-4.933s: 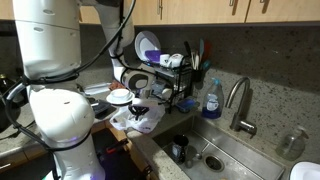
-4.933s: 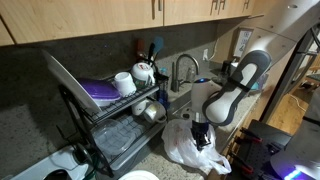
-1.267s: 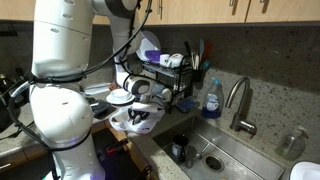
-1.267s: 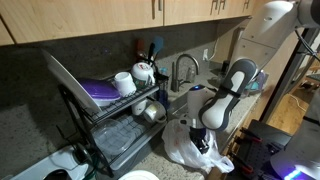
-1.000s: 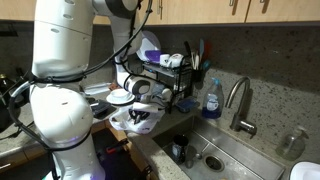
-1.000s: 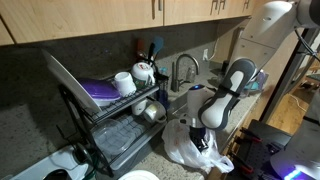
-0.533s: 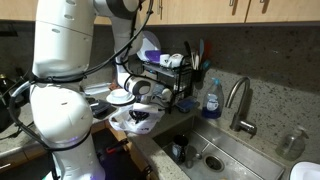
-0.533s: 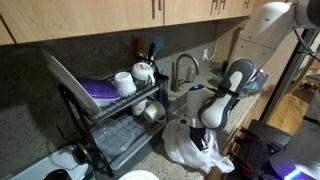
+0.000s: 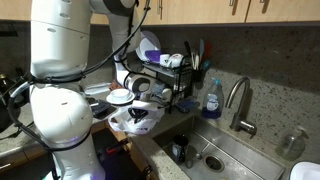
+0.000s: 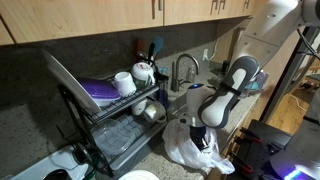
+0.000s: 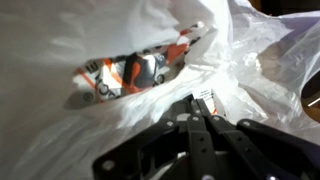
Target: Take the white object out of the plastic bag and put it on the gray plate
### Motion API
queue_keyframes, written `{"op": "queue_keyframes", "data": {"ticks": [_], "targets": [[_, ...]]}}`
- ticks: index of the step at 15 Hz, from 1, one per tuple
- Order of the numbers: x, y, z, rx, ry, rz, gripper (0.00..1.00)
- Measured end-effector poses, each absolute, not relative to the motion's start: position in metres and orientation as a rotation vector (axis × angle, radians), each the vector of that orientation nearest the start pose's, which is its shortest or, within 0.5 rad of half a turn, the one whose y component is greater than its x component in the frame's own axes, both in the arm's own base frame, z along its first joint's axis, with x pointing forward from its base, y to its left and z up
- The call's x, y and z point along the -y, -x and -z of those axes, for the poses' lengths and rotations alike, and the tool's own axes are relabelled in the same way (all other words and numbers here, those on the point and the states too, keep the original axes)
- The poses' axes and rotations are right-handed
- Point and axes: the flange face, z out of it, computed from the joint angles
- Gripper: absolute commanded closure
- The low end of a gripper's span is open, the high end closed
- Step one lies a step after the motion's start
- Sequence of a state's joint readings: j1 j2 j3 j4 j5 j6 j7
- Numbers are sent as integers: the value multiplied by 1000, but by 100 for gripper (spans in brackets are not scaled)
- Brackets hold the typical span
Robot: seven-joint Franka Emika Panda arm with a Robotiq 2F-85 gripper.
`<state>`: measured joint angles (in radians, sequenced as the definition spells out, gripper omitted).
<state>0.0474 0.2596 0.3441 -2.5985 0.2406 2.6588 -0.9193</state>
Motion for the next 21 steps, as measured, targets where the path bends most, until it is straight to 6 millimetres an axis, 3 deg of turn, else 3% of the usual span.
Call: {"op": "queue_keyframes", "data": {"ticks": [7,16,20,21], "targets": [[-168,-373,-170,1525,2453,-296,97],[-166,-381,-161,1539,2475,-193,94],[-165,-379,-152,1527,2473,-205,70],[-164,-379,-151,1524,2473,-208,59]]}}
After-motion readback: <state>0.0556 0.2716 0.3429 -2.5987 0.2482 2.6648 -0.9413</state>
